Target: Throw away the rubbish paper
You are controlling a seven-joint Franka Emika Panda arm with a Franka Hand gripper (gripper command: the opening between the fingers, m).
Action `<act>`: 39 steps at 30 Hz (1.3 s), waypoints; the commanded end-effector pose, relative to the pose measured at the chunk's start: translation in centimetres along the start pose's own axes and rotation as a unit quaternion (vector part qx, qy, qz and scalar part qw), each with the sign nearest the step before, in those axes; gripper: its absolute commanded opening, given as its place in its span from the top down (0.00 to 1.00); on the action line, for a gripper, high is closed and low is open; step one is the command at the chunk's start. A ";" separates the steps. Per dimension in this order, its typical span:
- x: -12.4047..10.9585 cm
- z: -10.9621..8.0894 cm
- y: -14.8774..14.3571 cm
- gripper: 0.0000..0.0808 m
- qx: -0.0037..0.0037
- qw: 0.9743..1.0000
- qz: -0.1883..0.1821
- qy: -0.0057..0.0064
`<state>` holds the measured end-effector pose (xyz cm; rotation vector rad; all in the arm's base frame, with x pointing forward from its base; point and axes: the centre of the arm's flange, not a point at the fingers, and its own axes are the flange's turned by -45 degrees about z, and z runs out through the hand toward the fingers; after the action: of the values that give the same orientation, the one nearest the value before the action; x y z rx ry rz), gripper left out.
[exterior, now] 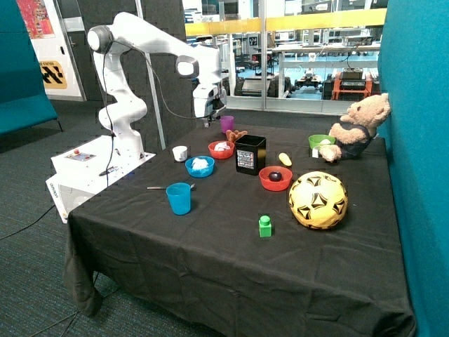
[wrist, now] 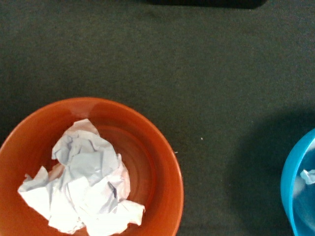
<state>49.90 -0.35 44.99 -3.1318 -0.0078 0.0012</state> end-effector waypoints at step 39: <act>-2.7 5.1 9.5 0.33 -0.005 1.000 0.003 0.000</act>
<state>47.22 -7.61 41.79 -3.1412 -0.0369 0.0000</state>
